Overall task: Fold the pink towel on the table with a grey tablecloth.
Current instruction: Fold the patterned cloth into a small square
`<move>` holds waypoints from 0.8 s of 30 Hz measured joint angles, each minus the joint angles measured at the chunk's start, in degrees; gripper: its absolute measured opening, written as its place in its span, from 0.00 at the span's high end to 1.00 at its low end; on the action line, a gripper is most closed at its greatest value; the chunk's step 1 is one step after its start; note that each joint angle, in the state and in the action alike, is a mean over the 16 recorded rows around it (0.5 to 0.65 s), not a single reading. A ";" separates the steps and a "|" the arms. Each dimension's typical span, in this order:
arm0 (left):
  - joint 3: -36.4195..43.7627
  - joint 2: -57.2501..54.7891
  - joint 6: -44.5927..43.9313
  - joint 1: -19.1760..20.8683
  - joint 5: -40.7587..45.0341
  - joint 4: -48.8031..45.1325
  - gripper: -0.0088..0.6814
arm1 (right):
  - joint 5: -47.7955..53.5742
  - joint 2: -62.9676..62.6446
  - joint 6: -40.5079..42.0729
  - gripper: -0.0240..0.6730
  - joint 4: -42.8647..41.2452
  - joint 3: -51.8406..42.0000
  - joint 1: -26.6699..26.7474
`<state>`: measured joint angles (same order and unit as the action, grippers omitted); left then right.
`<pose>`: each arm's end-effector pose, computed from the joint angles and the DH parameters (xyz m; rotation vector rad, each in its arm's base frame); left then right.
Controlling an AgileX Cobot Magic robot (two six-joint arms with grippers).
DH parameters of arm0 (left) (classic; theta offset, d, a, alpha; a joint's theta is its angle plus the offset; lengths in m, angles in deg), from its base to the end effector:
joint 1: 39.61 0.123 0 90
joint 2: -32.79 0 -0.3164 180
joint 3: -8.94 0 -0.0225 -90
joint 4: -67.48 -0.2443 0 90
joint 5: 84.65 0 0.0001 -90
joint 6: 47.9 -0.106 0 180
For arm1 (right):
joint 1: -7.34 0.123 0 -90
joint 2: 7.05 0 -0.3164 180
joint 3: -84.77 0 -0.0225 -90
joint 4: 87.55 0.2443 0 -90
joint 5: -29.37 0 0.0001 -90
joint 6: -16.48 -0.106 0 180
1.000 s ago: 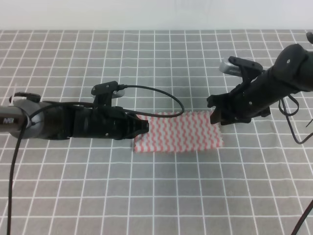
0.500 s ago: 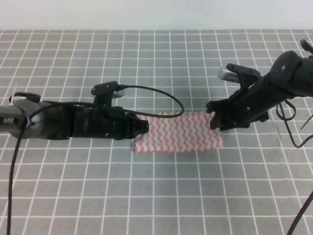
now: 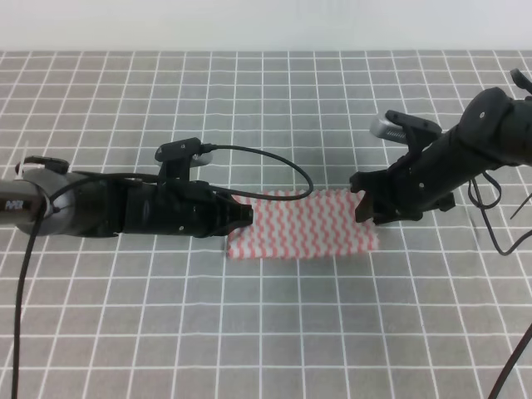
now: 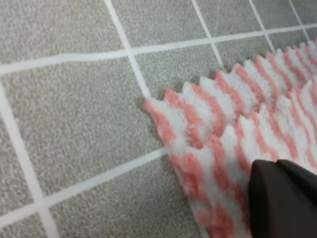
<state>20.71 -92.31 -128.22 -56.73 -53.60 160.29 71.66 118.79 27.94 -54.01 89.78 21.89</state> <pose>0.3943 -0.1787 0.1546 0.3578 2.3643 -0.8907 0.4192 0.1496 0.1824 -0.1020 2.7936 0.6581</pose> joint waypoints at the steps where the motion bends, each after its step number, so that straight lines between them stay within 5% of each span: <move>1: 0.02 0.01 -0.02 0.00 -0.03 -0.05 0.99 | 0.15 0.03 0.10 0.69 0.27 0.01 -0.01; 24: -0.07 -0.05 -0.07 0.02 0.24 0.08 0.99 | 3.98 0.41 0.98 0.96 4.02 2.53 0.00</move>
<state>20.63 -92.37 -128.29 -56.71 -53.36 160.36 75.64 119.20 28.91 -50.00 92.31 21.90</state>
